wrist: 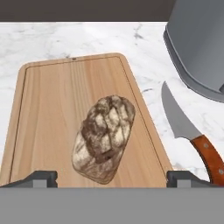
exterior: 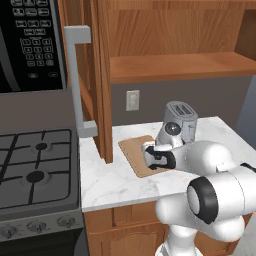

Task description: Pick the bread, place it on the cutting board, pick the jam, place it on the counter, and close the cabinet.

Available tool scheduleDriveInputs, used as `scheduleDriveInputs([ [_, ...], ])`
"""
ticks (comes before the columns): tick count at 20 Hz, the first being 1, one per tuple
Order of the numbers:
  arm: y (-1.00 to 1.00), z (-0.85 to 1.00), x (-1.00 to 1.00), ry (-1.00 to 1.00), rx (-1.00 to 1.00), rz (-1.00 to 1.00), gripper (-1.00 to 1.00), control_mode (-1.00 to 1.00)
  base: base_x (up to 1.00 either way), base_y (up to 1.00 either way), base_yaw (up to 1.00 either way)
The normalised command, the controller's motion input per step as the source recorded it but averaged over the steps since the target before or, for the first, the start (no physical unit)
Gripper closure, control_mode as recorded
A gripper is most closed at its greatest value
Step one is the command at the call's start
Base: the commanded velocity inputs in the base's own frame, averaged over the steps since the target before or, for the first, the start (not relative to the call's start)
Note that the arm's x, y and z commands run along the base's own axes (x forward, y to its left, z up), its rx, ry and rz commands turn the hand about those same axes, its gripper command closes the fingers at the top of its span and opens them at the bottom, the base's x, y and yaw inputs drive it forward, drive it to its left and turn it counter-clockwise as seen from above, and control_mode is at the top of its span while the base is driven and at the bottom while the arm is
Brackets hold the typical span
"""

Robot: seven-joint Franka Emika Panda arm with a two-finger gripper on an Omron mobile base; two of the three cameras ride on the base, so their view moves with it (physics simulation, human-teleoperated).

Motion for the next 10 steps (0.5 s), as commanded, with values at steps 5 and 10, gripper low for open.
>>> scheduleDriveInputs([
  [5, 0.01, 0.4, -0.15, -0.04, 0.0, -0.02, -1.0, -1.0, 0.0, 0.0, 0.0],
  [10, 0.0, 0.4, -0.31, 0.0, 0.0, -0.01, -1.0, -1.0, 0.0, 0.0, 0.0],
])
